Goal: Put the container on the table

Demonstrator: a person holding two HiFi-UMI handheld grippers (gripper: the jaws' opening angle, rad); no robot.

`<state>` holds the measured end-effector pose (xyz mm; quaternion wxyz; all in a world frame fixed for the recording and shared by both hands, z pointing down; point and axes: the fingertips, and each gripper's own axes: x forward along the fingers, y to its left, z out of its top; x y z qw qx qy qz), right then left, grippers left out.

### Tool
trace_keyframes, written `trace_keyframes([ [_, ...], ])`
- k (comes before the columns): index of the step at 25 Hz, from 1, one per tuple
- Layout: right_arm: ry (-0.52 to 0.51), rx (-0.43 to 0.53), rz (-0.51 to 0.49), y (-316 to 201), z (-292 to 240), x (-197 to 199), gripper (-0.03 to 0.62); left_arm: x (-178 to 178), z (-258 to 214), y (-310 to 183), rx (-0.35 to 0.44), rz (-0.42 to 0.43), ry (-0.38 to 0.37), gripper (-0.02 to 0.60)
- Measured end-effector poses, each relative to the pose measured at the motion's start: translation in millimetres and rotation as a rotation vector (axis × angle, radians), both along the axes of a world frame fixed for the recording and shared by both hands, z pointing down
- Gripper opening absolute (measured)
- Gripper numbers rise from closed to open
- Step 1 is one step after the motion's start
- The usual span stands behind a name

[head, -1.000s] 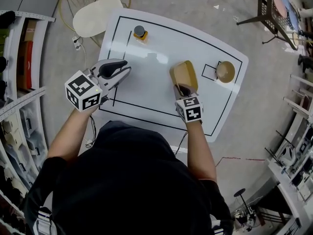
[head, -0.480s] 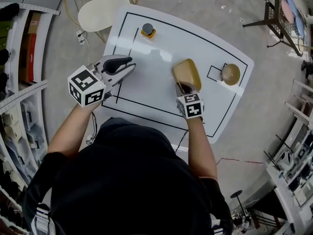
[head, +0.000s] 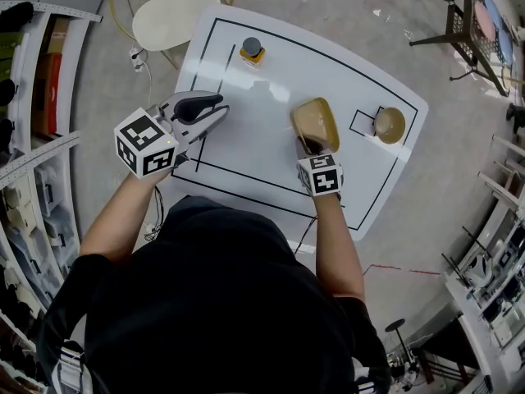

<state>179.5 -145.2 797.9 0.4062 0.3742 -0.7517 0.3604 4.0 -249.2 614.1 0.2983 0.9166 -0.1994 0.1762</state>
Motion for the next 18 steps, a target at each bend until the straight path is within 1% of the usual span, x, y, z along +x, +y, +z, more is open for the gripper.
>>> trace_keyframes([
  [11, 0.027, -0.028, -0.020, 1.3, 5.3, -1.8, 0.012, -1.2, 4.8, -0.3, -0.012, -0.004, -0.001, 0.095],
  [18, 0.011, -0.030, -0.016, -0.1, 3.9, -2.6, 0.012, 5.0, 3.6, 0.2, -0.011, 0.010, -0.005, 0.094],
])
